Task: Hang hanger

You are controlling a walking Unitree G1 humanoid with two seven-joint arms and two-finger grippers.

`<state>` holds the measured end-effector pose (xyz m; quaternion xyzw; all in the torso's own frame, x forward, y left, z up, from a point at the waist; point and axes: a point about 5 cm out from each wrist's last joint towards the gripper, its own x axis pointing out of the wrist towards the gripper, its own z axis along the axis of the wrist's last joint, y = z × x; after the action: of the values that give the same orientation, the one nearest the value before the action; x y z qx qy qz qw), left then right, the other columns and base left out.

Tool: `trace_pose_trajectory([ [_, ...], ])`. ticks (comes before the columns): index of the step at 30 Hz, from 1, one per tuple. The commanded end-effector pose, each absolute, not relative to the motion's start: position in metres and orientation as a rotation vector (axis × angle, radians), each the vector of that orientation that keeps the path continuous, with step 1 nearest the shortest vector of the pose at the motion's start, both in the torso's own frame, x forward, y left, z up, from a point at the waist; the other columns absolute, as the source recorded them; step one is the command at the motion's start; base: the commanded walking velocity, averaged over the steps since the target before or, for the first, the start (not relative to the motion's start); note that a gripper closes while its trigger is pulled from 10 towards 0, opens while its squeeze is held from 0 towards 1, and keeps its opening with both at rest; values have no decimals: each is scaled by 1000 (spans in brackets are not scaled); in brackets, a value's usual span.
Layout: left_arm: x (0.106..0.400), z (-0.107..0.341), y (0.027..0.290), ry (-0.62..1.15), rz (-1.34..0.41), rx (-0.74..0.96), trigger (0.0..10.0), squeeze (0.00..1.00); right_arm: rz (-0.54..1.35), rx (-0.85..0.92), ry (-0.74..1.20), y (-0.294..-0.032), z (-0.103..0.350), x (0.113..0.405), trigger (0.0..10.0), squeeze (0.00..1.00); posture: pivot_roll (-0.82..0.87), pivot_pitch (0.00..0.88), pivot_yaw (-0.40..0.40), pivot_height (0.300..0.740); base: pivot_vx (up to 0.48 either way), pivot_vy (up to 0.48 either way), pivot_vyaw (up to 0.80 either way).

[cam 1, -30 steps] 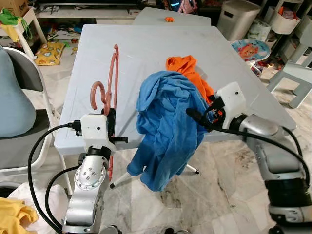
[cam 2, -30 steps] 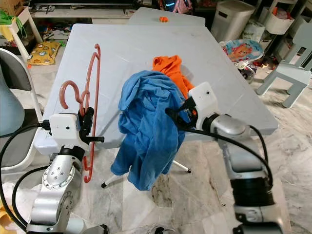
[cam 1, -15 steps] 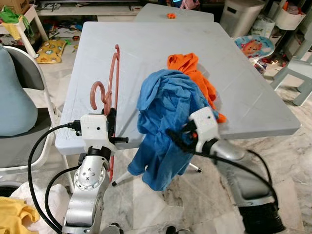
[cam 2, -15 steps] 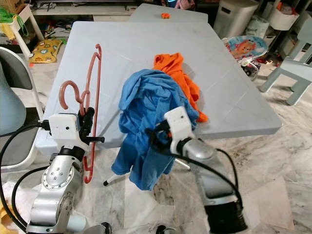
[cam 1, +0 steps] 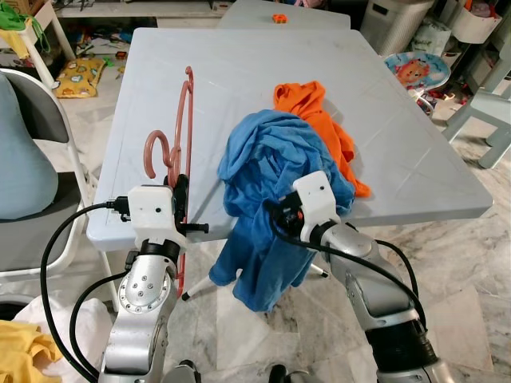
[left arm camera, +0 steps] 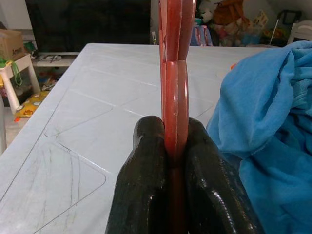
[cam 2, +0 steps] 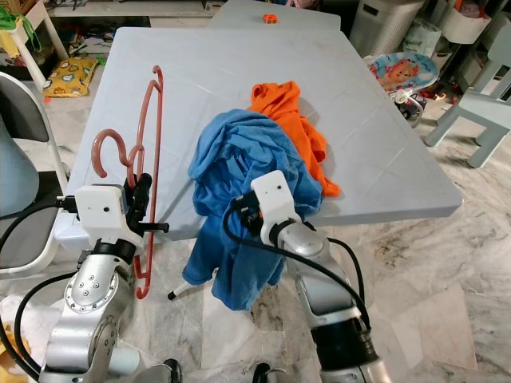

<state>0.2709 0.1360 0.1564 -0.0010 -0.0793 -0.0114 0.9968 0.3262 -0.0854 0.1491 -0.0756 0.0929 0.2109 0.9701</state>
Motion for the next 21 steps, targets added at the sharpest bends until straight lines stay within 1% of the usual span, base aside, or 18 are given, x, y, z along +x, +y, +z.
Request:
trace_pose_trajectory([
  [1, 270, 132, 137, -28, -13, 11, 10000, 0, 396, -154, 167, -88, 152, 330, 0, 0, 125, 192, -87, 740, 0, 0, 0],
  [2, 270, 132, 136, -28, -14, 12, 10000, 0, 379, -163, 136, -84, 158, 342, 0, 0, 125, 192, -87, 740, 0, 0, 0],
  [6, 272, 133, 137, -31, -14, 16, 10000, 0, 378, -181, 91, -74, 171, 362, 0, 0, 137, 190, -88, 740, 0, 0, 0],
  [7, 273, 134, 137, -33, -12, 16, 10000, 0, 383, -186, 75, -69, 176, 371, 0, 0, 143, 188, -93, 740, 0, 0, 0],
  [10, 272, 135, 137, -37, 0, 17, 10000, 0, 394, -172, 75, -60, 186, 386, 0, 0, 156, 186, -107, 740, 0, 0, 0],
  [16, 269, 134, 139, -35, 16, 14, 10000, 0, 401, -161, 65, -55, 196, 395, 0, 0, 165, 186, -117, 740, 0, 0, 0],
  [19, 267, 132, 140, -33, 28, 13, 10000, 0, 393, -113, 53, -50, 208, 403, 0, 0, 168, 186, -125, 740, 0, 0, 0],
  [21, 267, 132, 141, -33, 32, 14, 10000, 0, 382, -74, 6, -48, 222, 408, 0, 0, 170, 185, -127, 740, 0, 0, 0],
])
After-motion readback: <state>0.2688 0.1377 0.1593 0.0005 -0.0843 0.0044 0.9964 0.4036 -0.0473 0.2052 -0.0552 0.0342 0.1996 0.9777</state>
